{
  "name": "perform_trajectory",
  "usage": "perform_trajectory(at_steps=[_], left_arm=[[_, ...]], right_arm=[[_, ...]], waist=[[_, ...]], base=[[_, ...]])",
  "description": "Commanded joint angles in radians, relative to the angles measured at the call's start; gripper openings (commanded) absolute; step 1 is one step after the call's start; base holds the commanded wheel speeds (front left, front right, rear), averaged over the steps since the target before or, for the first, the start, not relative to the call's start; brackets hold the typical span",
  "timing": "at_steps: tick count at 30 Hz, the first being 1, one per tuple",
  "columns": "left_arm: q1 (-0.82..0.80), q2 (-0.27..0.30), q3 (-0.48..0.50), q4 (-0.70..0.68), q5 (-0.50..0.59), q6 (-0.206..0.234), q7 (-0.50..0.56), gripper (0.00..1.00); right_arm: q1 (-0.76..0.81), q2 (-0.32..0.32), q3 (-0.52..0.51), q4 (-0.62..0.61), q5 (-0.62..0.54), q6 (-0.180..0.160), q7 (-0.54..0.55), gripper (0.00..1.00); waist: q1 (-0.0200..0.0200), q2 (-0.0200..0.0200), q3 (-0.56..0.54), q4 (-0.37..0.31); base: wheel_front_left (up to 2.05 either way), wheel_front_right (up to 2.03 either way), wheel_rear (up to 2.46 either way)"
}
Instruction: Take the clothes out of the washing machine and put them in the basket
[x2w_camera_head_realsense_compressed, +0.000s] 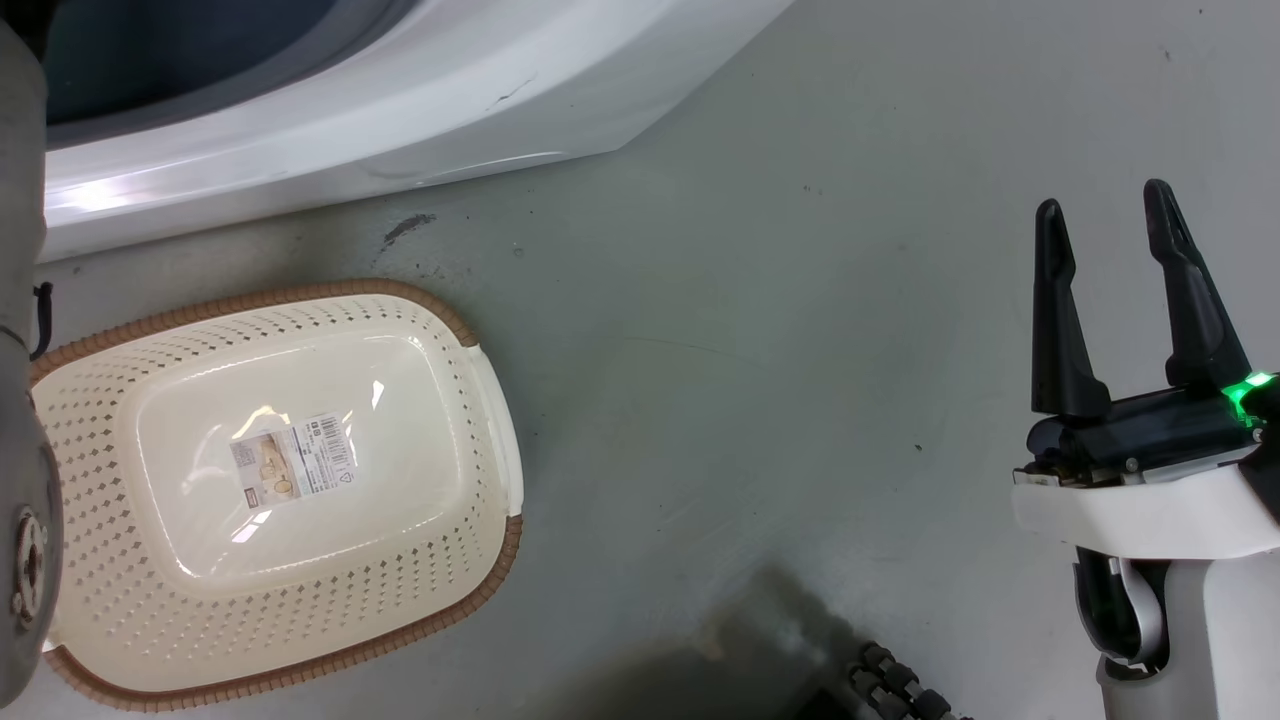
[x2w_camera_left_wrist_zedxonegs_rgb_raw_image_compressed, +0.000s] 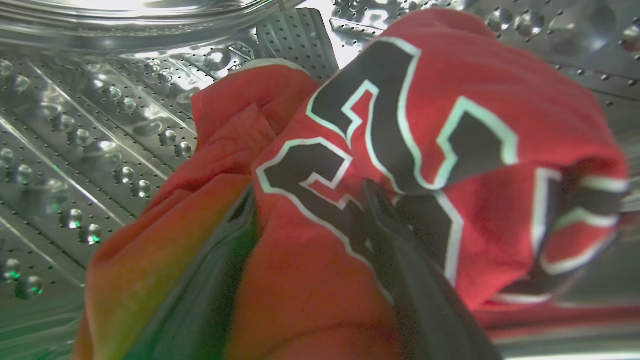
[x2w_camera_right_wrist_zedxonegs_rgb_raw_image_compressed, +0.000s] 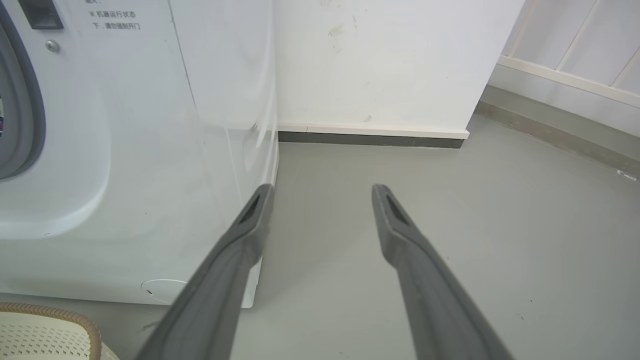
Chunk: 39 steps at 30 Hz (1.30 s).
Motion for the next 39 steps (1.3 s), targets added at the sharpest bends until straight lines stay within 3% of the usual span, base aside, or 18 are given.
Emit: perform_trajectory(at_steps=[1,2,3,4,9,21,32,39], left_arm=[[-0.006,0.002,-0.011,0.008,0.003,-0.002,0.007,1.00],[-0.002,-0.002,-0.015,0.010,-0.004,-0.002,0.011,1.00],[-0.001,-0.003,-0.018,0.010,-0.008,-0.002,0.011,0.90],[-0.002,-0.002,-0.019,0.011,-0.015,-0.002,0.006,0.00],[0.011,-0.002,-0.034,0.007,-0.043,-0.001,-0.020,0.00],[0.110,-0.041,-0.081,-0.026,-0.133,-0.001,-0.217,0.00],[0.303,-0.074,-0.213,-0.110,-0.257,-0.001,-0.406,0.00],[0.433,-0.048,-0.287,-0.223,-0.335,-0.001,-0.465,0.00]], right_arm=[[-0.019,0.002,0.001,-0.005,0.002,-0.001,-0.002,1.00],[-0.020,0.002,0.001,-0.005,0.003,-0.001,-0.002,1.00],[-0.021,0.002,0.001,-0.004,0.003,-0.001,-0.002,1.00],[-0.022,0.002,0.001,-0.004,0.003,-0.001,-0.002,1.00],[-0.019,0.002,0.001,0.000,-0.002,-0.001,-0.002,1.00],[0.009,0.001,-0.022,0.015,-0.033,-0.001,-0.002,1.00],[0.065,0.001,-0.033,0.045,-0.065,-0.001,-0.002,1.00],[0.112,0.001,-0.036,0.053,-0.083,-0.001,-0.002,1.00]], waist=[[-0.0001,0.0000,0.003,0.000],[-0.0001,0.0000,0.003,0.000],[-0.0001,0.0000,0.004,0.001],[-0.0001,0.0000,0.003,0.001],[-0.0001,0.0000,-0.009,0.008],[-0.0001,0.0000,-0.122,0.067],[-0.0001,0.0000,-0.278,0.144],[-0.0001,0.0000,-0.369,0.177]], base=[[0.00,0.00,0.00],[0.00,0.00,0.00],[0.00,0.00,0.00],[0.00,0.00,0.00],[0.00,0.00,0.00],[0.00,0.00,0.00],[0.00,0.00,0.00],[0.00,0.00,0.00]])
